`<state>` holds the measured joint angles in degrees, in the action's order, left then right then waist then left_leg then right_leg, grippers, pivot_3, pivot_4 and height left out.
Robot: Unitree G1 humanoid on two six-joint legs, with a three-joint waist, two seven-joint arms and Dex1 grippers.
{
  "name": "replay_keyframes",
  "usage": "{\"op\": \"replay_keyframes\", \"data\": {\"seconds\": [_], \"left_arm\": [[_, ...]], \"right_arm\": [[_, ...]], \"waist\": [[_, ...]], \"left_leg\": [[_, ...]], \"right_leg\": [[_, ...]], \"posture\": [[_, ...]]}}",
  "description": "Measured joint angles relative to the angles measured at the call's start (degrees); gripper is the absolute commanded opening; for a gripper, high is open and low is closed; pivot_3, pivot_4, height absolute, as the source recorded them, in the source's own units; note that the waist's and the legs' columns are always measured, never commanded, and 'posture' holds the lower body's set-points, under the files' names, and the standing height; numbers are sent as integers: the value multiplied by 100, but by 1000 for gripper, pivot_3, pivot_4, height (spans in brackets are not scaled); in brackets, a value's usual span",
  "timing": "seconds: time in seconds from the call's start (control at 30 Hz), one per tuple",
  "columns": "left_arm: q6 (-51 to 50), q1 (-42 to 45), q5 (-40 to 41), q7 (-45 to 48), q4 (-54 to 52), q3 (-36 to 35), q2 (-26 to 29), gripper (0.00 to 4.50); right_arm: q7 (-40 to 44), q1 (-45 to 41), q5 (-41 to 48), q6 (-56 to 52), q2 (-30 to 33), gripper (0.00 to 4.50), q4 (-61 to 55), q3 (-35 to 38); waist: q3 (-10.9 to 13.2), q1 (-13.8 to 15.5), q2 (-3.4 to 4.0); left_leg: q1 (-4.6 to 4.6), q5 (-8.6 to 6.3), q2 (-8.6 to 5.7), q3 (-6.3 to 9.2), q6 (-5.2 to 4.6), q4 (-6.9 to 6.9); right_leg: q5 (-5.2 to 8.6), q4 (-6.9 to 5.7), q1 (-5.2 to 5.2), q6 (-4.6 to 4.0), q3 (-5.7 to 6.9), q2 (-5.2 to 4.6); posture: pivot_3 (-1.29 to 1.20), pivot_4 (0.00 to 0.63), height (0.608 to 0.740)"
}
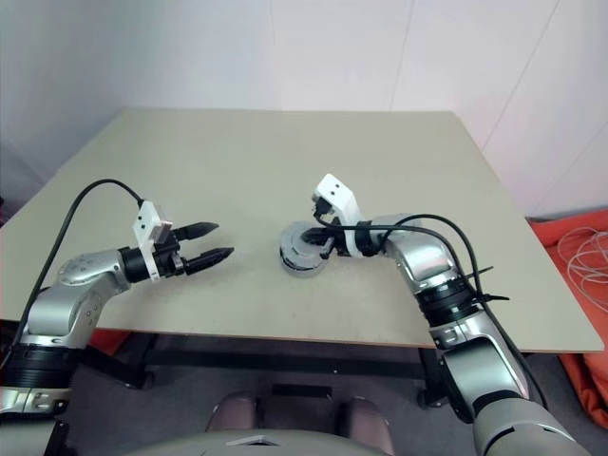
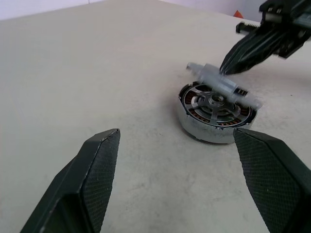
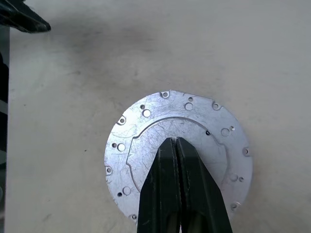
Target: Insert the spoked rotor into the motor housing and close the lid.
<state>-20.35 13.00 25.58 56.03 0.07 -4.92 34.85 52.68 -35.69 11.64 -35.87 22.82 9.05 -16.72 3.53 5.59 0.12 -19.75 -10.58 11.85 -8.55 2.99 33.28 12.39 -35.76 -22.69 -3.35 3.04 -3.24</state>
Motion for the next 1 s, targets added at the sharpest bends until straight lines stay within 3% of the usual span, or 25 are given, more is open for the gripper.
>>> {"op": "replay_keyframes", "data": {"seconds": [0.3,0.67,0.77,1.0], "left_arm": [[-21,1,-1,20,-6,4,0,3946],[-24,-338,-12,197,53,19,55,3946],[17,-416,-4,197,126,12,-2,3946],[232,-463,27,280,236,-3,-126,3946]], "right_arm": [[-264,136,-322,550,-193,18,344,-110],[-275,303,-100,544,-288,18,260,203],[-342,360,-62,585,-321,626,201,309],[-312,488,-8,761,-317,3019,62,436]], "waist": [[-1,-5,-2],[-1,-5,-2],[-1,-2,-2],[-1,-5,-3]], "left_leg": [[2,1,-1,0,1,0],[10,-4,1,1,-6,0],[10,-4,0,1,-7,-1],[9,-5,0,1,-8,-1]], "right_leg": [[1,1,8,1,0,-1],[2,2,13,4,0,0],[2,2,10,4,0,-2],[2,3,9,4,0,-1]], "posture": [[0,0,740],[0,0,740],[0,0,740],[0,0,740]]}}
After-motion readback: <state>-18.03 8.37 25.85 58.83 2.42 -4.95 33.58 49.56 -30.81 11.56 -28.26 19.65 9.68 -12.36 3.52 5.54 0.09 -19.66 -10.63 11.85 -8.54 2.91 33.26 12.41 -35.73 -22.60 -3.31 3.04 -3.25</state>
